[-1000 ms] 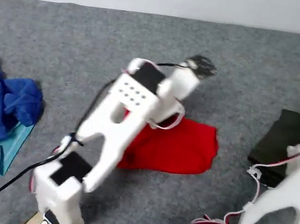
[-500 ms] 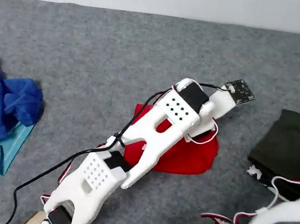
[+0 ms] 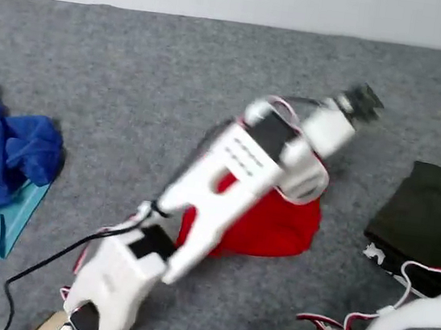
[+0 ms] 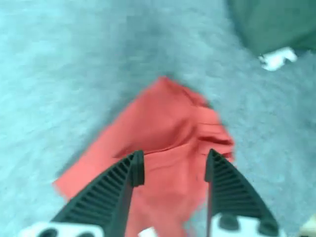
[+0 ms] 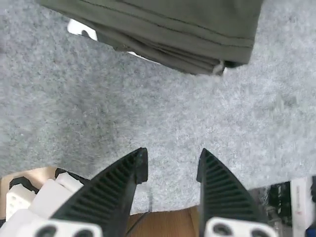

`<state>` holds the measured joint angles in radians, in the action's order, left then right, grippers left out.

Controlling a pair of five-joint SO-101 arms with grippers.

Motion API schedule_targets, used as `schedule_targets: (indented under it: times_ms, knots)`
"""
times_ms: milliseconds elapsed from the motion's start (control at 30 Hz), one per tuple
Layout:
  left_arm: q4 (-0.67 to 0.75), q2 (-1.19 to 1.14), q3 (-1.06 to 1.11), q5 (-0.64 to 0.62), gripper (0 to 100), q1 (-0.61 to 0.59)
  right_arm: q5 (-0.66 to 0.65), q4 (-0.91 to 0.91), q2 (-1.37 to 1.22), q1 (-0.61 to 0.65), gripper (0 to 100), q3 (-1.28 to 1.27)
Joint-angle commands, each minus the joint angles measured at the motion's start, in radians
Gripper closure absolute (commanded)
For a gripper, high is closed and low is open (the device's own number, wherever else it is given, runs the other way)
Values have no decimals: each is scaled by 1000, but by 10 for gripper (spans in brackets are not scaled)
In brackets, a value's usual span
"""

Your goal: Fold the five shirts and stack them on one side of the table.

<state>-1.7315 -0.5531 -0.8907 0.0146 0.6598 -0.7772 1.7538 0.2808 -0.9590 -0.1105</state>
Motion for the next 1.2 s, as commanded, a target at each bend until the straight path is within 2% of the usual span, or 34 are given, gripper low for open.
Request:
schedule_targets:
  times_ms: [0,100,333,500,700,867,933,1167]
  knots:
    - [-26,195,73,12,886,-137,41,36,44,101,822,14]
    - [-25,336,208,84,1000,-233,121,36,44,229,823,14]
    - [-23,647,579,107,996,-414,358,28,39,602,835,12]
    - [-23,795,754,135,996,-522,442,-28,30,860,996,9]
    - [-23,852,897,160,995,-623,611,-171,22,1087,951,8]
    - [-23,856,967,158,995,-695,813,-185,-85,1227,832,14]
    - [-23,856,986,163,995,-720,884,-185,-136,1274,826,15]
    - [-21,856,993,164,995,-776,996,-186,-314,1414,825,130]
